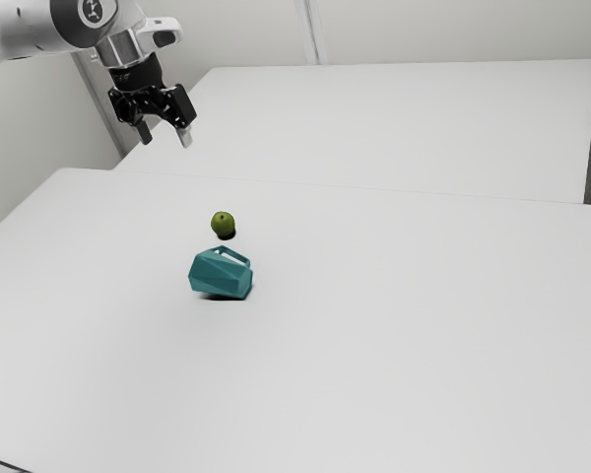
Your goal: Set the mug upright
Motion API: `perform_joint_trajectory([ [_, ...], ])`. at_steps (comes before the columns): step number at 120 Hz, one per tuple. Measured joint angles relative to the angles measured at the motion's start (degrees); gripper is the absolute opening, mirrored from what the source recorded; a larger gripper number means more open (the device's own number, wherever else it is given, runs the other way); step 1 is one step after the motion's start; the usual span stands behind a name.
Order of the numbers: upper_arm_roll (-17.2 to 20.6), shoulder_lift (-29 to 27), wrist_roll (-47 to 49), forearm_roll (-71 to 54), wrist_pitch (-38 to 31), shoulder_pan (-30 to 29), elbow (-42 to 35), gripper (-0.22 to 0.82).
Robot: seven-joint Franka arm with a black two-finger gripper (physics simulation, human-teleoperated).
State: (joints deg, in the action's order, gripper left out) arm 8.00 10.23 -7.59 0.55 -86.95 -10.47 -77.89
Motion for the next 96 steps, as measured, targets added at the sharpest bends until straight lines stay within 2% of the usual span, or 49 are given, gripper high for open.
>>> perform_joint_trajectory([
  [51,-0.7,-0.5,0.6,1.1,0.3,0.2,-1.4,0.60],
  [77,-12.2,-0.4,-4.5,16.7,0.9,-0.6,-7.3,0.60],
  [96,-16.9,0.7,-11.0,28.0,0.1,-1.8,-15.3,0.60],
])
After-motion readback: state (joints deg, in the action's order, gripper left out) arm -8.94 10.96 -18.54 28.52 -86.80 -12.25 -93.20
